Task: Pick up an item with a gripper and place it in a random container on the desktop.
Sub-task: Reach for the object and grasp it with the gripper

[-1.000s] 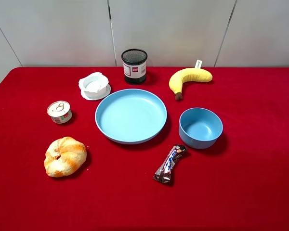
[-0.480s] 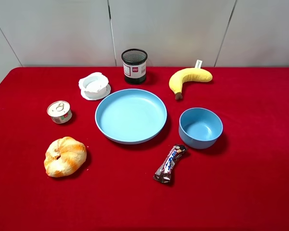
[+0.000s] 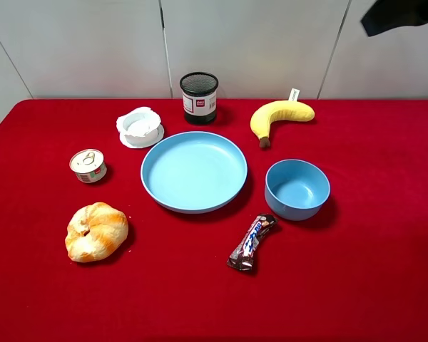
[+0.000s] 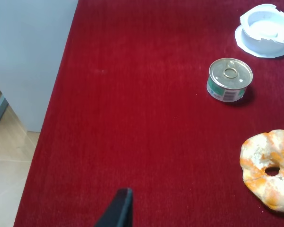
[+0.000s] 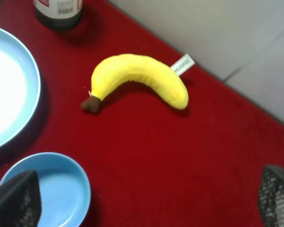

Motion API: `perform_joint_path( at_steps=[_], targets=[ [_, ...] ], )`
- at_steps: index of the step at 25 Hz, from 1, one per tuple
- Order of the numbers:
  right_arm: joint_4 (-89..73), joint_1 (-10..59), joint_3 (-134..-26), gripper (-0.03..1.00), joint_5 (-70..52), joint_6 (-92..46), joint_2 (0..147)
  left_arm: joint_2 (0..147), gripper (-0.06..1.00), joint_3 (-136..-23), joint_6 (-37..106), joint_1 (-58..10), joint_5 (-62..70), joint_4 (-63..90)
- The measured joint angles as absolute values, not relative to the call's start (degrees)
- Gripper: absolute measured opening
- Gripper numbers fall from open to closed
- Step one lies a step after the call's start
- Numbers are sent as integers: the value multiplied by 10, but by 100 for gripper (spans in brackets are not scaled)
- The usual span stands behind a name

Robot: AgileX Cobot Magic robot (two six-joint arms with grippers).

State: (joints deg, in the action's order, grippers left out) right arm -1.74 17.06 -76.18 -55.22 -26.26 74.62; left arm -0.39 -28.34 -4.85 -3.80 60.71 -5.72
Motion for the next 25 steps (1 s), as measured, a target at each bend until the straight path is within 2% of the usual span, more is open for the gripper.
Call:
perform_joint_path(
  at_steps=[25],
  targets=[
    [-16, 179, -939, 69, -553, -475, 1015, -4, 98, -283, -48, -38, 607, -57]
  ],
)
